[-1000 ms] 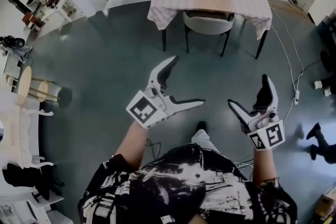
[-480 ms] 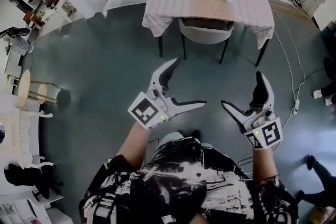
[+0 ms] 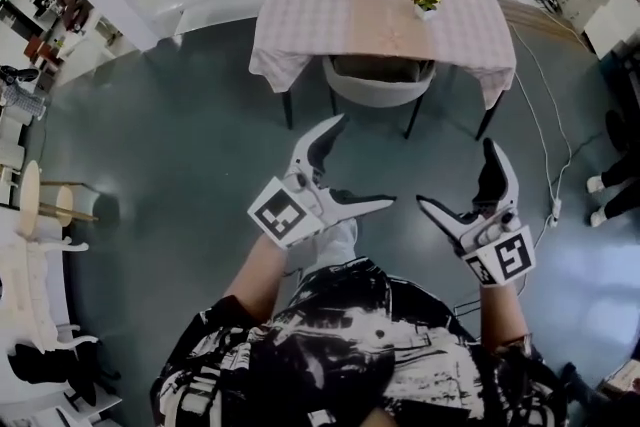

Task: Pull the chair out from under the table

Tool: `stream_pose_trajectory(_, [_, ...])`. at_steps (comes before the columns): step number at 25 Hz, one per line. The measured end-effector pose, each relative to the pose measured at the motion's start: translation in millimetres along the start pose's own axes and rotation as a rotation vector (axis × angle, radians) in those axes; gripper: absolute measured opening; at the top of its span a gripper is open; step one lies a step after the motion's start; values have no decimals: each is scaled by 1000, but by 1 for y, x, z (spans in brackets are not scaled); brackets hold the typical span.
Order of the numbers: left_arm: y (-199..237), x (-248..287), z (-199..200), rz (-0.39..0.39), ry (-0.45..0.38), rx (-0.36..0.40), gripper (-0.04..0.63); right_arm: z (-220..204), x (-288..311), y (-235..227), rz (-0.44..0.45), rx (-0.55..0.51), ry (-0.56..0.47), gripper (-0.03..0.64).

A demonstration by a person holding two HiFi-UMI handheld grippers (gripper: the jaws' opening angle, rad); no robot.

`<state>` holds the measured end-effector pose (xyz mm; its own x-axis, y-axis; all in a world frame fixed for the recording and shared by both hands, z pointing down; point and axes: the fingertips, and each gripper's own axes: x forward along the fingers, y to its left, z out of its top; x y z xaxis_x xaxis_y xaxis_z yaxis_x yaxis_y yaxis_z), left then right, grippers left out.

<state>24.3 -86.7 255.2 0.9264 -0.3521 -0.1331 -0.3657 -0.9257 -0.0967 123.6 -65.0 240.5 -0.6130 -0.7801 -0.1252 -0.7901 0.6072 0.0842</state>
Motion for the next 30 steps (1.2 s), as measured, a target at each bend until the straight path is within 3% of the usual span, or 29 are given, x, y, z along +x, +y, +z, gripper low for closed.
stream_pose_trajectory(7, [126,45,-22,-58,2,-21,563,-22,112,-72,-30,-7,49,575])
stream_pose_trajectory(14, [246,72,-60,-108,74,-6,563,-60,223,-137,-30,2,121,575])
stream_pose_trajectory(19, [301,88,-93,-175,154,36,563,-96,271,-169,-11,-21,203,575])
stream_pose_trajectory(24, [327,103,-139,-211,267,84,563,-141,285,-187,72,-167,303,575])
stream_pose_trajectory(27, [337,111,-174,-215,358,113,563,-191,277,-201,163,-331,513,575])
stream_pose_trajectory(30, [343,115,-210,-211,463,150,563,-228,277,-209,217,-376,621,575])
